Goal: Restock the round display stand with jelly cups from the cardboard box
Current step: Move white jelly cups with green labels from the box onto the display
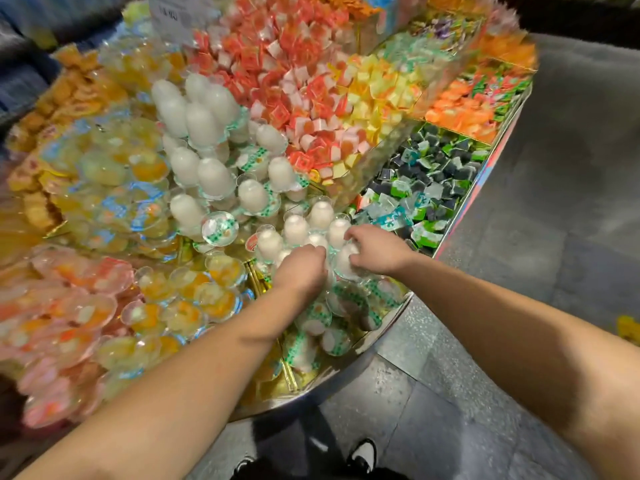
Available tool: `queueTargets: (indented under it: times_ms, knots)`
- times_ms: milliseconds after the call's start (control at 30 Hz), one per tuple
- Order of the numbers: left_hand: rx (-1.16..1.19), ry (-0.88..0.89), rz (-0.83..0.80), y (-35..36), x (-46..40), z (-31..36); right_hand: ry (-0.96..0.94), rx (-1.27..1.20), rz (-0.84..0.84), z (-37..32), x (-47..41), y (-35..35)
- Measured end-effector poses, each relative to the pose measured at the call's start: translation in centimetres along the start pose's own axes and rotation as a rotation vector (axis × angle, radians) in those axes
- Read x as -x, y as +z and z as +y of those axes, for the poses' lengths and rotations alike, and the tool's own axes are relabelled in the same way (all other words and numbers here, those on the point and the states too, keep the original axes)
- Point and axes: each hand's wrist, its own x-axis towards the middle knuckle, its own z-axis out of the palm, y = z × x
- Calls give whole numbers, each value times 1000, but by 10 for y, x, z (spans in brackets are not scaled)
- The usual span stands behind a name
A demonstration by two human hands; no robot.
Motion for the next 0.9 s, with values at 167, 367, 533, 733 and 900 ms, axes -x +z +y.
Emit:
queueTargets:
  times_ms: [167,367,533,733,900]
  knots:
    - [-89,-31,-20,9,-3,1,-22,-32,7,2,-13,6]
    - [-83,-18,39,18,12,-3,-25,-40,-26,4,-19,18]
    - [-64,-50,4,12,18,-1,-21,-77,0,5,-13,20]
    - [54,-15,11,-9,47,-19,-14,-25,91,-3,10,4]
    - [328,-111,150,-50,103,-75,-73,34,238,-62,30,-20]
